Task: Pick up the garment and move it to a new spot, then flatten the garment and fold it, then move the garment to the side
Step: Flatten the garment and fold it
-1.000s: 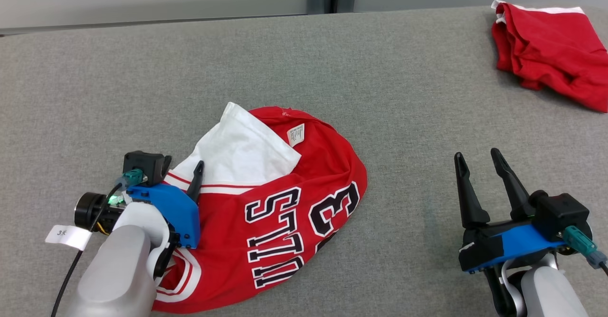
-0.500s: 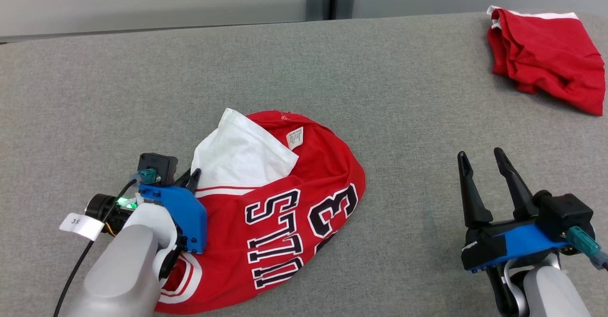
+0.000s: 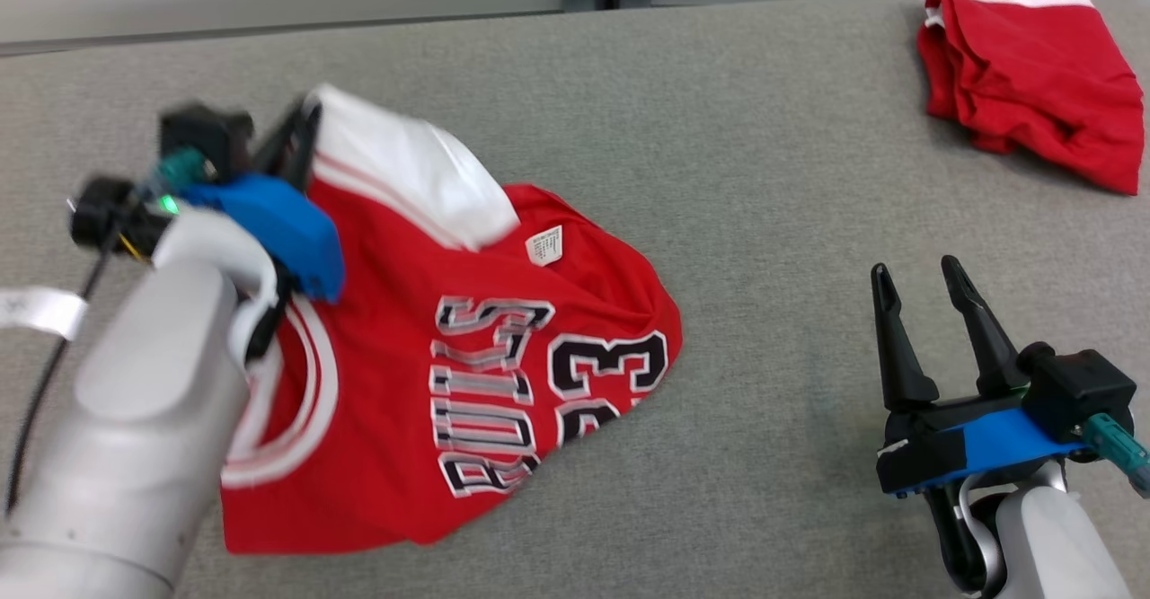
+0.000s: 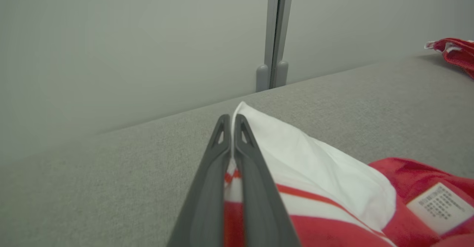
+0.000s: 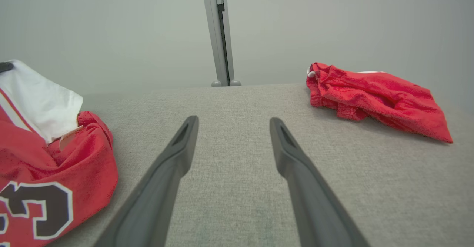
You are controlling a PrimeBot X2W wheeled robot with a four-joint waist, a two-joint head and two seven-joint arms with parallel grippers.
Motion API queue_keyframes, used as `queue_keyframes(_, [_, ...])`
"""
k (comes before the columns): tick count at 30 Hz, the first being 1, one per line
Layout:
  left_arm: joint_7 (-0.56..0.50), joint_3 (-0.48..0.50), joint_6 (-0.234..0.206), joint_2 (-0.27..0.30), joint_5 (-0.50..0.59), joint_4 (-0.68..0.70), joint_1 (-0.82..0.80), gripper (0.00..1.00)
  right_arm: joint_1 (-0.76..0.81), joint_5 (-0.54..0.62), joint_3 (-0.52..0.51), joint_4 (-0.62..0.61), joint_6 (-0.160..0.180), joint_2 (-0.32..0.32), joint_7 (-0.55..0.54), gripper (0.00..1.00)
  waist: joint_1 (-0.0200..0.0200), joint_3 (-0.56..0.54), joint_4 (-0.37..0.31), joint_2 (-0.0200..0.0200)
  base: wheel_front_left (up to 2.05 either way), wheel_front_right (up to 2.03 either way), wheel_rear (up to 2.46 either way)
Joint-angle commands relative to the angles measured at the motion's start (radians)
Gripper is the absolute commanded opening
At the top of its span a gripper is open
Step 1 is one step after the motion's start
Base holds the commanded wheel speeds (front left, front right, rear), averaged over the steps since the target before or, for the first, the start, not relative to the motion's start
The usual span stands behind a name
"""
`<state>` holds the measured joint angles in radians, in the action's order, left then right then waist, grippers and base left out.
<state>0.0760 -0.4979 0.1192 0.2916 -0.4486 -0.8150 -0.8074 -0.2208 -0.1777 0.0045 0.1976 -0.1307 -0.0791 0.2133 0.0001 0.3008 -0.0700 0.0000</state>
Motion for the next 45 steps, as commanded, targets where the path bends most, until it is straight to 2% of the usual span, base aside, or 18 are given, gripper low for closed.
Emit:
queue_keyframes(1, [0.018, 0.013, -0.013, 0.014, 0.01, 0.016, -0.067, 0.0, -0.013, -0.008, -0.005, -0.003, 0.0, -0.006, 0.01, 1.0, -0.0001, 0.01, -0.013, 0.0, 0.0, 0.0, 0.0])
queue_keyframes(7, [0.049, 0.046, -0.028, 0.062, 0.026, 0.04, -0.247, 0.0, -0.032, -0.013, -0.019, 0.012, 0.0, -0.004, 0.021, 1.0, -0.0001, 0.039, -0.065, 0.0, 0.0, 0.0, 0.0])
queue_keyframes(13, [0.071, 0.052, -0.032, 0.085, 0.045, 0.052, -0.367, 0.0, -0.042, -0.016, -0.026, 0.024, 0.0, 0.003, 0.034, 1.0, -0.0001, 0.051, -0.096, 0.0, 0.0, 0.0, 0.0])
queue_keyframes(19, [0.103, 0.046, -0.031, 0.099, 0.068, 0.056, -0.468, 0.0, -0.043, -0.012, -0.03, 0.035, 0.0, 0.004, 0.045, 1.0, -0.0001, 0.049, -0.102, 0.0, 0.0, 0.0, 0.0])
queue_keyframes(23, [0.131, 0.044, -0.036, 0.087, 0.069, 0.064, -0.476, 0.0, -0.05, -0.006, -0.026, 0.04, 0.0, 0.005, 0.046, 1.0, -0.0001, 0.038, -0.088, 0.0, 0.0, 0.0, 0.0])
queue_keyframes(31, [0.172, -0.001, -0.029, 0.04, 0.05, 0.113, -0.272, 0.0, -0.019, -0.004, -0.017, 0.058, 0.0, -0.001, 0.048, 1.0, -0.0001, -0.012, -0.039, 0.0, 0.0, 0.0, 0.0])
queue_keyframes(39, [0.186, -0.048, -0.067, 0.004, 0.031, 0.25, 0.078, 0.0, 0.016, -0.007, -0.021, 0.058, 0.0, -0.017, 0.038, 1.0, -0.0001, -0.066, 0.021, 0.0, 0.0, 0.0, 0.0])
queue_keyframes(45, [0.189, -0.071, -0.104, 0.002, 0.015, 0.364, 0.32, 0.0, 0.038, -0.007, -0.019, 0.056, 0.0, -0.02, 0.027, 1.0, -0.0001, -0.102, 0.064, 0.0, 0.0, 0.0, 0.0])
